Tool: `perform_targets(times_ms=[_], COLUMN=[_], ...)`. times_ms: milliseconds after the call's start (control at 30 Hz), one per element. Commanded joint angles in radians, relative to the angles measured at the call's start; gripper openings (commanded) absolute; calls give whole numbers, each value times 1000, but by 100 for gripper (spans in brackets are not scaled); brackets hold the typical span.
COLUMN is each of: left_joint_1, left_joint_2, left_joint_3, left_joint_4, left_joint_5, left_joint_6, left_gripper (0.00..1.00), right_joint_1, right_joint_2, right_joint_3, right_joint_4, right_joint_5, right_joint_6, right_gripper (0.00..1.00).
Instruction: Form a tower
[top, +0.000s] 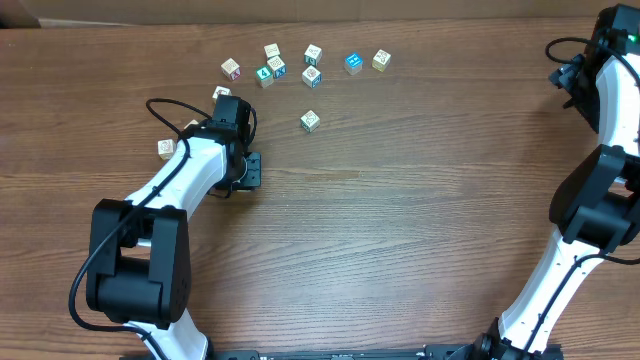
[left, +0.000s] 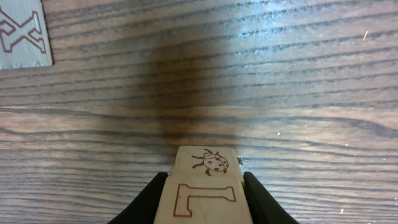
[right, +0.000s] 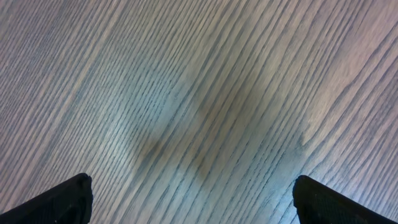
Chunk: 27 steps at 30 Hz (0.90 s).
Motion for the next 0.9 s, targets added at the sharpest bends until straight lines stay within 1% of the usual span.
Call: perform_targets(times_ms=[0,167,200,233,267,333,367,467,567,633,733,867], left_joint_1=[1,1,1,1,1,1,1,1,1,2,2,2], left_joint_2=[20,20,20,20,20,20,20,20,20,20,20,20], left_joint_3=[-10,-10,-10,-10,-10,-10,-10,-10,-1,24,84,185], left_joint_4=[-9,-9,-9,-9,-9,-9,-9,-8,-9,-11,-38,-71], left_joint_5=[5,5,5,5,5,6,6,31,31,31,31,27], left_joint_6=[22,22,22,22,22,21,18,19,18,19,19,18], left_gripper=[33,37,42,50,54,57,63,66,66,72,76,84], right_joint_1=[1,1,1,1,1,1,1,1,1,1,1,1], right_joint_2=[7,7,7,7,7,7,7,7,7,7,7,7], right_joint_3=[15,15,15,15,15,15,15,15,15,15,15,15], right_joint_4=[6,6,6,6,6,6,6,6,6,6,6,6], right_joint_5=[14,14,14,14,14,14,14,14,14,14,14,14], right_joint_6=[0,0,0,0,0,0,0,0,0,0,0,0], right_gripper=[100,100,100,100,100,100,100,100,100,100,100,100])
